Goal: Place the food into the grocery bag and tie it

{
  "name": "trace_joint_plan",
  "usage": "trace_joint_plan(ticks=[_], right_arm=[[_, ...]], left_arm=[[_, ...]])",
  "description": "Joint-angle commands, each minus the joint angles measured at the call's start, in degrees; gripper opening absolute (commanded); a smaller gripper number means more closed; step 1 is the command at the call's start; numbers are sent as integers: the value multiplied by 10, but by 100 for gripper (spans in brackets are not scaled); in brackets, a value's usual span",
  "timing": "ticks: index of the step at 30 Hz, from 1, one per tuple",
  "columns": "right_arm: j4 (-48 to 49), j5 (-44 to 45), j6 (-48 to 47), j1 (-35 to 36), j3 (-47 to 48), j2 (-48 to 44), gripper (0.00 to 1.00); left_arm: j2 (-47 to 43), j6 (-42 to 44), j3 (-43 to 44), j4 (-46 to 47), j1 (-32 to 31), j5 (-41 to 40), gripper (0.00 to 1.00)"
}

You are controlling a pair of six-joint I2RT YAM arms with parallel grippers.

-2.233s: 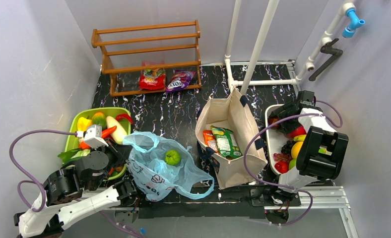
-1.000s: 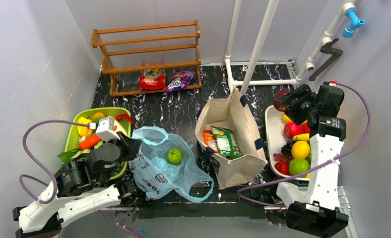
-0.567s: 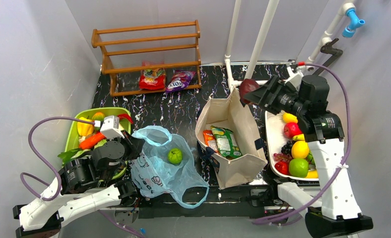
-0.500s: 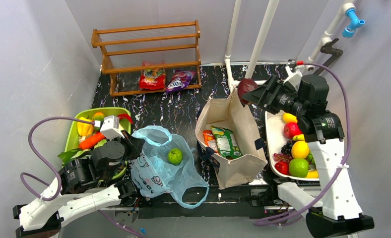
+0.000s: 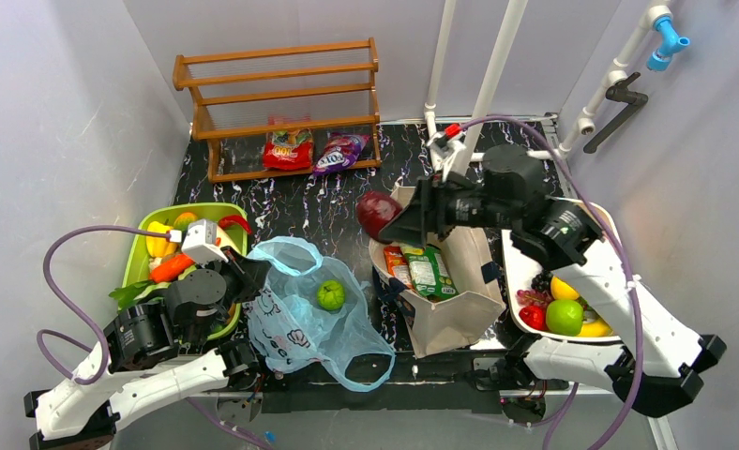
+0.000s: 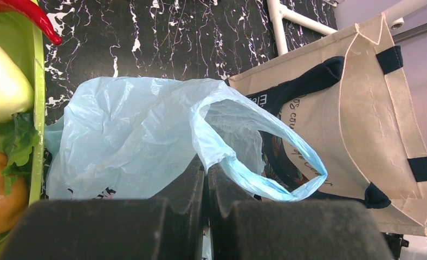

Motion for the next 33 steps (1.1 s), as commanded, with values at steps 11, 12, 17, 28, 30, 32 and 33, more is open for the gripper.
trace_joint_plan(ticks=[11,12,17,28,30,32,33], right_arm=[[57,60,-16,145,-40,86,55],[59,59,-16,150,-42,93,55],[77,65,-6,169,-56,127,55],[82,66,-5,199,-43,207,55],[78,71,-2,205,-40,217,54],[58,87,-4,212,-29,230,54],[40,97,-10,216,-18,235,54]], left_arm=[[0,3,12,3,-2,-27,0],[0,3,13,5,-2,-27,0],[7,2,21,2,-2,-23,0],[-11,-8,25,-22,-2,-27,0],[-13,-8,28,-24,-2,-28,0],[-12,-7,32,-28,-2,-30,0],[-11,-5,34,-29,-2,-31,0]])
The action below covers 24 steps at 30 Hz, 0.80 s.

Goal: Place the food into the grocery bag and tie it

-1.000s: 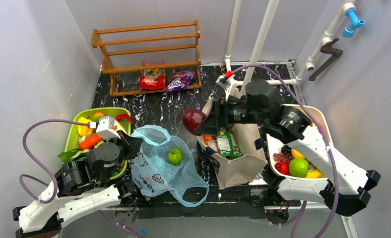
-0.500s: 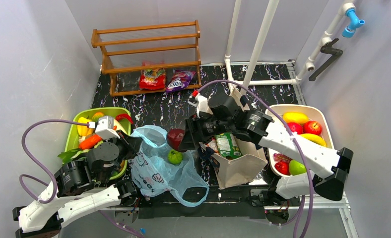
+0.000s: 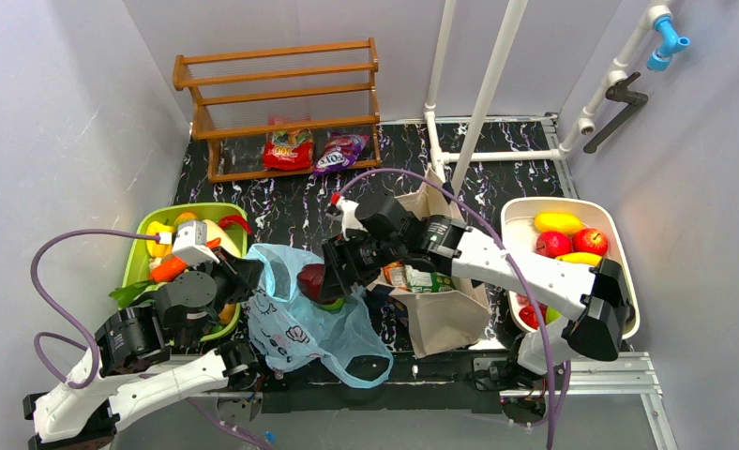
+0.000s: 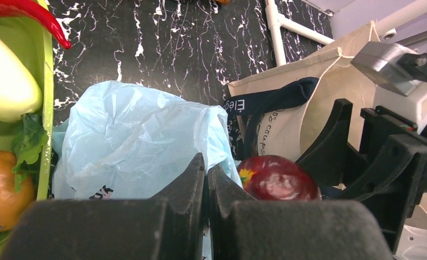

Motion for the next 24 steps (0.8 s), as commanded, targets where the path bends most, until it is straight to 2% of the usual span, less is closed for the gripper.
trace_joint_plan(ticks=[1,8,15,24], right_arm=[[-55,40,-19,17,48,26,53],[-168,72,-49,32,95,11,54],[-190,57,-41,55,125,12,54],[-209,84,-40,74,210,93,54]], left_arm=[[0,1,21,-17,-2,-22,0],[-1,4,20,-17,-2,-30,0],[-1,1,11,-10,-2,-30,0],[-2,-5,19,-19,-2,-25,0]])
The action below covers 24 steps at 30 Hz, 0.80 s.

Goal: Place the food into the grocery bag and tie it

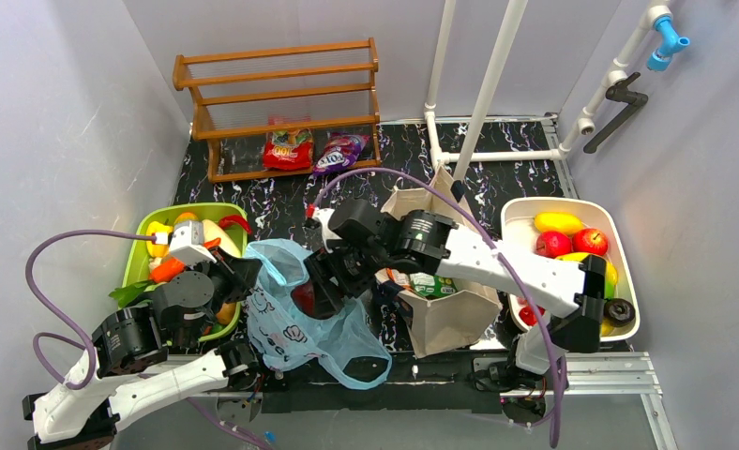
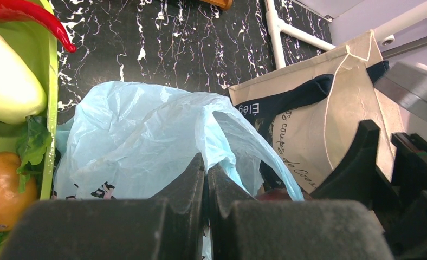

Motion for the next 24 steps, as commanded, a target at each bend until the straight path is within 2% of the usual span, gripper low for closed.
trace_joint_plan(ticks=[1,8,12,15,24], right_arm=[[-18,35,-7,1,65,49,55],[-60,68,-19,1,187,149,57],[-72,94,-25,1,230,177,68],[-62,99,-33,1,228,177,80],[-4,89,-46,1,156,121,84]], left_arm=[[-1,-5,11,-12,-2,-15,0],[-5,-19,7,-16,-2,-4,0],[-4,-23,6,-17,-2,2,0],[-5,-26,6,-21,-2,1,0],[-9,-29,1,-24,-2,0,0]])
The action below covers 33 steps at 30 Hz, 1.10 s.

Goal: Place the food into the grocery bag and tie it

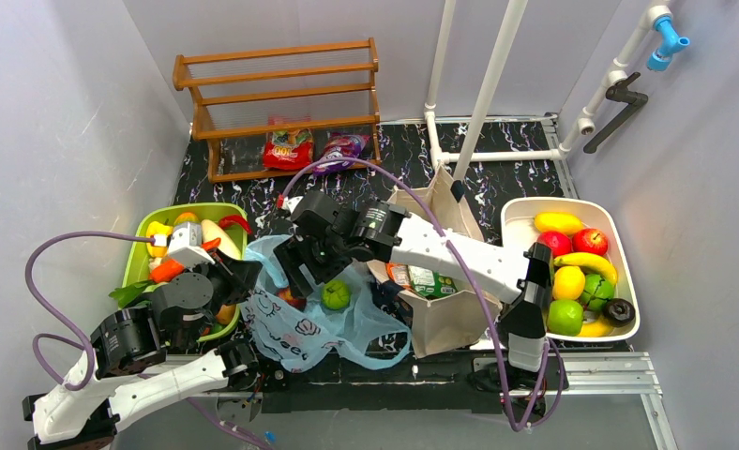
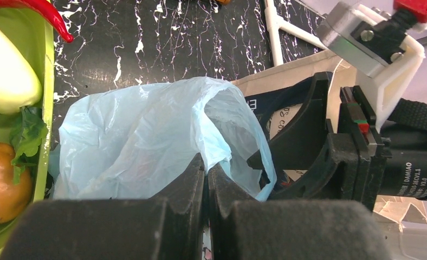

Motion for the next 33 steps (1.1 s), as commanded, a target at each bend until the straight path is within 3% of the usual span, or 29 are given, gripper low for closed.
trace_joint_plan(ticks=[1,9,19,30,33], right_arm=[[35,-1,-17,-1,-15,-46,85],[-15,130,-44,-5,-27,-52,87],[-13,196,-82,-31,-111,-63,90],[41,138,-102,-43,-152,-50,91],[53,126,-107,-43,-149,-37,86]], left_arm=[[-4,-7,0,-11,-2,-7,0],[-8,-10,7,-27,-2,-11,0],[-20,-19,6,-43,-2,-16,0],[-18,-16,9,-44,-2,-19,0],[-18,-16,12,-48,-2,-20,0]])
